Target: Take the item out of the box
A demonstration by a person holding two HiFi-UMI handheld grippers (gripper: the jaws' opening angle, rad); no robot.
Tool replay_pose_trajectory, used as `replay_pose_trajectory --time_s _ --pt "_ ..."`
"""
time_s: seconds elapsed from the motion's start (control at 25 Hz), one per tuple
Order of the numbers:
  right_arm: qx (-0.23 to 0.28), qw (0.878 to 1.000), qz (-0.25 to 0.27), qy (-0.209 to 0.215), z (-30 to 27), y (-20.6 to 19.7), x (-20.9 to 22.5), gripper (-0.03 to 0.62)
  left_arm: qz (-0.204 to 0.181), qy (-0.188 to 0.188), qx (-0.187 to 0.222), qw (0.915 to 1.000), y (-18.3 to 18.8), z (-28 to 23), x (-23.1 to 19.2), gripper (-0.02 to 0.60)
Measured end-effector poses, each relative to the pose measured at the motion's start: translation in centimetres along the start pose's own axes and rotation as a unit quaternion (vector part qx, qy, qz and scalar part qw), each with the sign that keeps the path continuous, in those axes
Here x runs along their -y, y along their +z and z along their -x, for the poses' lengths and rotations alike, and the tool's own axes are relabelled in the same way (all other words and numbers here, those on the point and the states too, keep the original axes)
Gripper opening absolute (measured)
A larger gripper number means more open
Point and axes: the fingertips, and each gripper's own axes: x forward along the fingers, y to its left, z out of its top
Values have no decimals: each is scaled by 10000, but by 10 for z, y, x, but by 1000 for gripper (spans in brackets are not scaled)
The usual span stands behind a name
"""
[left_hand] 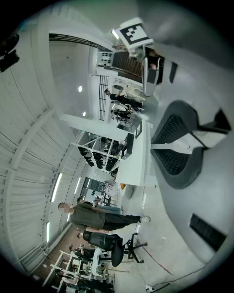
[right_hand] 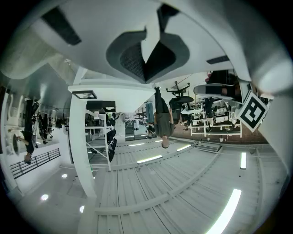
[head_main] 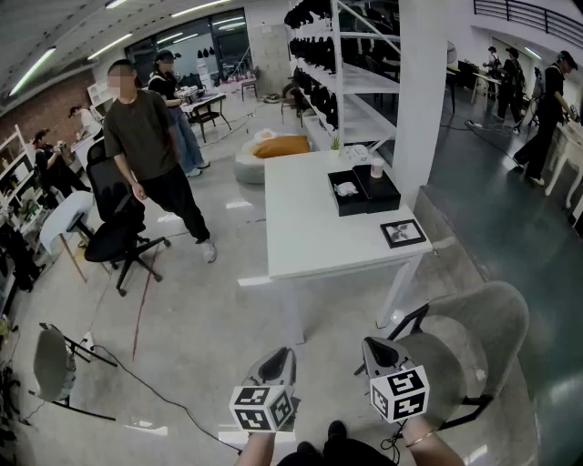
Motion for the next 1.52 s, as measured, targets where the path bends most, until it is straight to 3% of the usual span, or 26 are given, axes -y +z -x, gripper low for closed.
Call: replay_pose_trajectory --time_s 1.0,1.2,1.52 --pt "205 9983 425 346 -21 15 27 3 17 206 1 9998 2 -39 16 40" --pt "156 9969 603 473 -28 20 33 75 46 261 -17 9996 4 -45 15 40" --pt "20 9965 636 535 -61 23 48 135 84 273 -101 9995 13 -81 -6 40"
